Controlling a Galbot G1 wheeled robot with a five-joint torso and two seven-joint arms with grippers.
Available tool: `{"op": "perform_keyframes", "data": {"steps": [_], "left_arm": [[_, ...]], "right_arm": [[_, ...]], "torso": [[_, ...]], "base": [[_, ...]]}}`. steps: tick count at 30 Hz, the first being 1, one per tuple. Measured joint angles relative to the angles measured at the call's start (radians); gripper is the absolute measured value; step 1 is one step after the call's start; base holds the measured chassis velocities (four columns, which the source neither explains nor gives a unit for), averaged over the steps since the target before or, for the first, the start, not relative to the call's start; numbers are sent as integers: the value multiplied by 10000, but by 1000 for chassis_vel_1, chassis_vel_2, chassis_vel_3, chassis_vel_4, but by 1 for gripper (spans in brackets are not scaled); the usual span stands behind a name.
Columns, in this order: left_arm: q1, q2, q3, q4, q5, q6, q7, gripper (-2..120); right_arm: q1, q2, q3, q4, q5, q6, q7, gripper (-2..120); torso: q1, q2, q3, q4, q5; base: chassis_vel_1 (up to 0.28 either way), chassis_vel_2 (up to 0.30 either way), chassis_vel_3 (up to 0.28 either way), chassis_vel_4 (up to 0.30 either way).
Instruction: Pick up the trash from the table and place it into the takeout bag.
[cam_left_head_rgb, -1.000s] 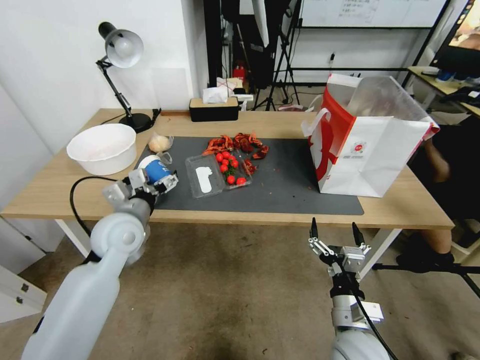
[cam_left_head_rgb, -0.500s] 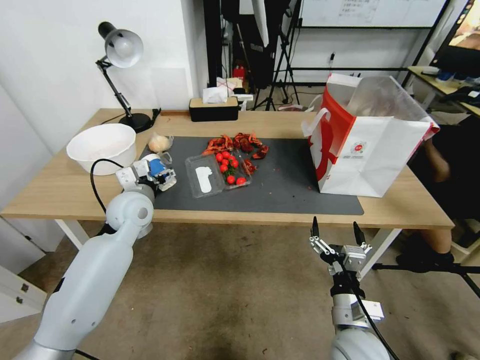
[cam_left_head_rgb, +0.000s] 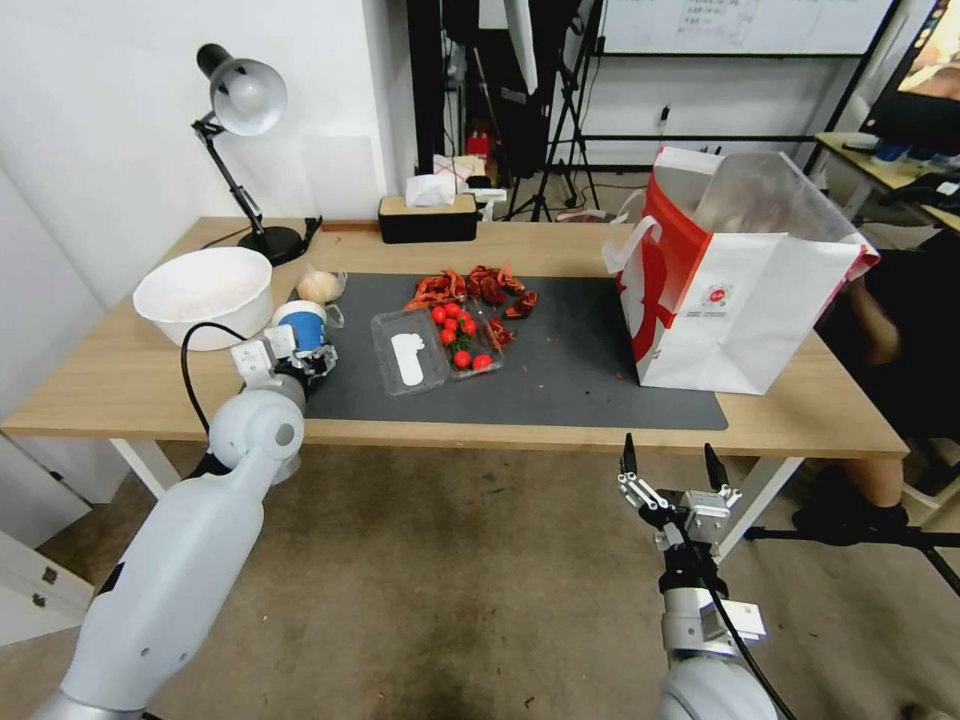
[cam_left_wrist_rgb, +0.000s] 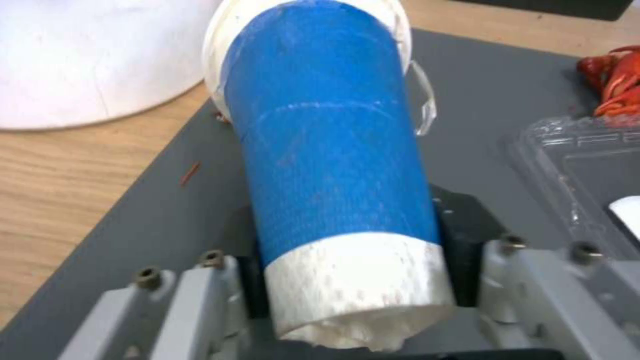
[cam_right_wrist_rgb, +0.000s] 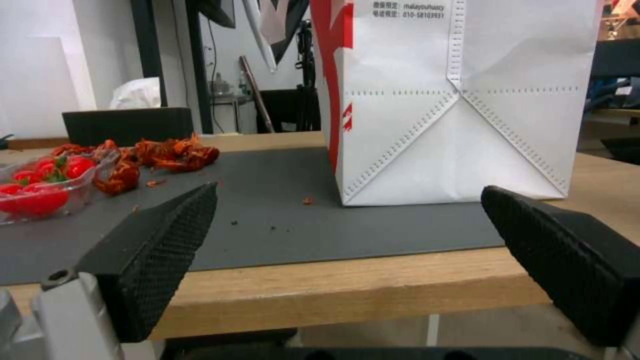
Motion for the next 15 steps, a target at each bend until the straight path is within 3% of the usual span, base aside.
{"op": "perform_keyframes", "data": {"steps": [2,8,11,12,15], "left_arm": [[186,43,-36,-158,224,-203,326,34],[539,207,-100,-662,632,-683,1306,17],[750,388,-121,-1066,676,-1442,2759,5],[750,388,-121,-1066,676,-1442,2759,5],[742,586,79,-1201,689,-2603,4297,3]], "right_arm": [[-29,8,0,6,-11,10,1,98],[-45,43,-1,14,-31,19,5,97],[-12,69,-12,-7,-38,22,6,97],[-12,69,-12,-7,-38,22,6,97],[30,88,-17,-72,-41,39,6,96]], "torso": [[0,0,0,0,-1],[-2,2,0,1,-1],[-2,2,0,0,1],[-2,2,0,0,1],[-2,2,0,1,0]], "base": [[0,0,0,0],[0,0,0,0],[0,0,0,0],[0,0,0,0],[0,0,0,0]]}}
